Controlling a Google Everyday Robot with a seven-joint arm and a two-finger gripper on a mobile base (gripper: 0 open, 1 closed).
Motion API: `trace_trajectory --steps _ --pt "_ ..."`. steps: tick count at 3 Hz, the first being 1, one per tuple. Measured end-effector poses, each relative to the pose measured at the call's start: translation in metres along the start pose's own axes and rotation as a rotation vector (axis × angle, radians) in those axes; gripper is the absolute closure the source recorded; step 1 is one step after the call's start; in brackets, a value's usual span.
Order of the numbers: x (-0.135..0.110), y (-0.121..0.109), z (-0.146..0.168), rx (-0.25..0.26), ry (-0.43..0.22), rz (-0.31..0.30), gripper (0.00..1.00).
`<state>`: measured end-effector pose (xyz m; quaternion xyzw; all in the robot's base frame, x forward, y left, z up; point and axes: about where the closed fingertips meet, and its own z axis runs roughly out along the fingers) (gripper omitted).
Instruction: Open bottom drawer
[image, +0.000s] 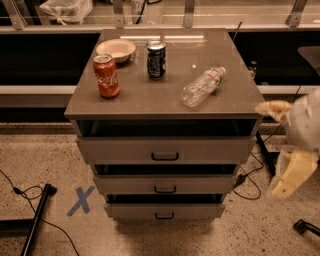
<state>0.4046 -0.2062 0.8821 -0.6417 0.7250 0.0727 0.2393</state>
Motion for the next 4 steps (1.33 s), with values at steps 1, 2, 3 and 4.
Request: trace_trajectory --steps 1,2,3,4 --pt "0.026 0.014 0.020 0.026 0.000 -0.020 0.00" --pt "0.028 0.012 0.034 -0.009 -0.005 -0.009 0.00" --pt "0.067 0.028 0.099 -0.071 -0.014 0.077 0.00" --pt "0.104 0.075 0.188 -0.119 -0.094 0.141 0.00"
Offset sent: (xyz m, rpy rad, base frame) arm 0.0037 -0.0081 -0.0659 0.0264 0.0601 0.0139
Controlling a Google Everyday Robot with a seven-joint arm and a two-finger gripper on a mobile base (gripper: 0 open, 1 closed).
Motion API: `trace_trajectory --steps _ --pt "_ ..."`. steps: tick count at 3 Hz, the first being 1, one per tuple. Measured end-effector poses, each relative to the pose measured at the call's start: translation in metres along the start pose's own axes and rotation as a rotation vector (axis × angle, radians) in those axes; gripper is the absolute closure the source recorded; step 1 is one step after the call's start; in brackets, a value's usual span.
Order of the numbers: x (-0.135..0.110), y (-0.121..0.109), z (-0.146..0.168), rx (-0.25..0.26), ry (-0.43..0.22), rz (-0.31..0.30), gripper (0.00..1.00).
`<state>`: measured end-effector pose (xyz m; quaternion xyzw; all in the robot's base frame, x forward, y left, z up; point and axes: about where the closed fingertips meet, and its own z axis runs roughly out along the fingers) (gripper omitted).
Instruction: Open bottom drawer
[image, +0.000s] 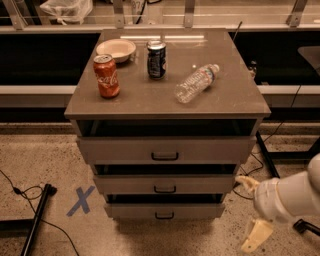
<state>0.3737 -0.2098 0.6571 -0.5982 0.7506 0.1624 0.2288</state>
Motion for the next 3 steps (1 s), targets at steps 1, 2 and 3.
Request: trace_trajectory --steps 1,2,3 --pt "0.021 0.003 0.049 0.028 -0.093 -0.035 0.00" --pt "0.025 0.003 0.059 0.029 -0.106 -0.050 0.00" --pt "0.024 0.002 0.068 0.031 -0.120 -0.054 0.00"
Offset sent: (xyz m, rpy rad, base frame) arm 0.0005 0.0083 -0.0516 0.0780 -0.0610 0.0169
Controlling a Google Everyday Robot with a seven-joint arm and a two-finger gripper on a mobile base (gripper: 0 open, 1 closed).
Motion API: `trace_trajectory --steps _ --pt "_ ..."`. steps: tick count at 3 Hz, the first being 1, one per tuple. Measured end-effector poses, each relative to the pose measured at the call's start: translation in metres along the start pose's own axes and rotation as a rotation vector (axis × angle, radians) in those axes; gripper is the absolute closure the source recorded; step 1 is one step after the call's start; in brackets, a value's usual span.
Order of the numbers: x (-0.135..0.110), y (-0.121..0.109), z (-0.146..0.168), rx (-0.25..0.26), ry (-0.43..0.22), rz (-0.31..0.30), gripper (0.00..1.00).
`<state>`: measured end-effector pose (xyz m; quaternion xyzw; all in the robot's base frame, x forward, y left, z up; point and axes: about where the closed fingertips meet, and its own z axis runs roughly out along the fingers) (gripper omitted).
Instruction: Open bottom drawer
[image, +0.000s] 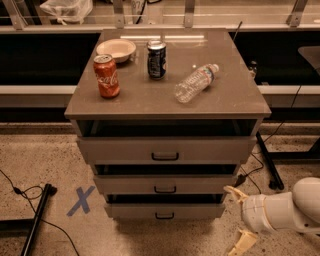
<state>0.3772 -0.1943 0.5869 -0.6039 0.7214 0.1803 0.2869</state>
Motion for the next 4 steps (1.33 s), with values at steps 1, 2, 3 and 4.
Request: trace_trajectory --steps 1,2,3,4 --pt "0.036 0.003 0.076 -0.010 -0.043 -0.073 0.00" --pt "0.067 0.018 0.143 -0.035 -0.106 -0.101 0.00" --pt "0.088 0.035 0.196 -0.105 -0.164 -0.086 0.00" --pt "0.111 0.050 0.235 -0.163 -0.184 -0.039 0.00"
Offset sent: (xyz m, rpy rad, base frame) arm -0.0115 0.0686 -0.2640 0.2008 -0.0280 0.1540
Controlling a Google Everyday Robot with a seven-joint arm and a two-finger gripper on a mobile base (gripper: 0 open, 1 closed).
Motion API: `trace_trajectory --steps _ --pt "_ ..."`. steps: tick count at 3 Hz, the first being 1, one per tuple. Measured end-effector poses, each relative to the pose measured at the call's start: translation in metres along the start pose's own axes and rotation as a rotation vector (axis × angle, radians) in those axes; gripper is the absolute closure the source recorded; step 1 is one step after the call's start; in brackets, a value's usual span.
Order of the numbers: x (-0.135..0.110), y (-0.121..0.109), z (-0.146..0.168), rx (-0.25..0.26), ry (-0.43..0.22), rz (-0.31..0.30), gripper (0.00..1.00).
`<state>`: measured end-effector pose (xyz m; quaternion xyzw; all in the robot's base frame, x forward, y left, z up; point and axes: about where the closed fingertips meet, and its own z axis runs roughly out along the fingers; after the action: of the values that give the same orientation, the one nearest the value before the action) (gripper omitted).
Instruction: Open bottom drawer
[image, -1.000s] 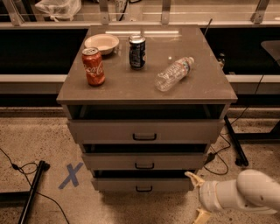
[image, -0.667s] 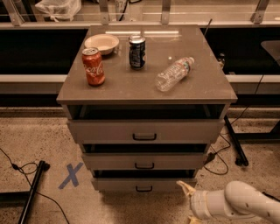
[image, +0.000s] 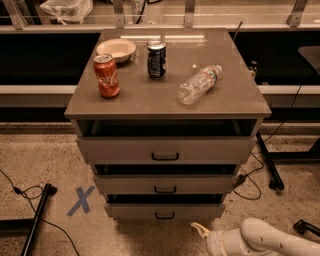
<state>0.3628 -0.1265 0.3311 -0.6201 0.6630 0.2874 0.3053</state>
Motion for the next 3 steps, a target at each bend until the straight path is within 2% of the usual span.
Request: trace_trajectory --steps 1,2,3 --pt "0.000 0.000 0.000 0.000 0.000 0.000 0.00" --pt "0.016 -0.014 0.027 0.047 0.000 0.007 0.00" --pt "0.038 -0.057 0.050 0.101 0.040 -0.030 0.00"
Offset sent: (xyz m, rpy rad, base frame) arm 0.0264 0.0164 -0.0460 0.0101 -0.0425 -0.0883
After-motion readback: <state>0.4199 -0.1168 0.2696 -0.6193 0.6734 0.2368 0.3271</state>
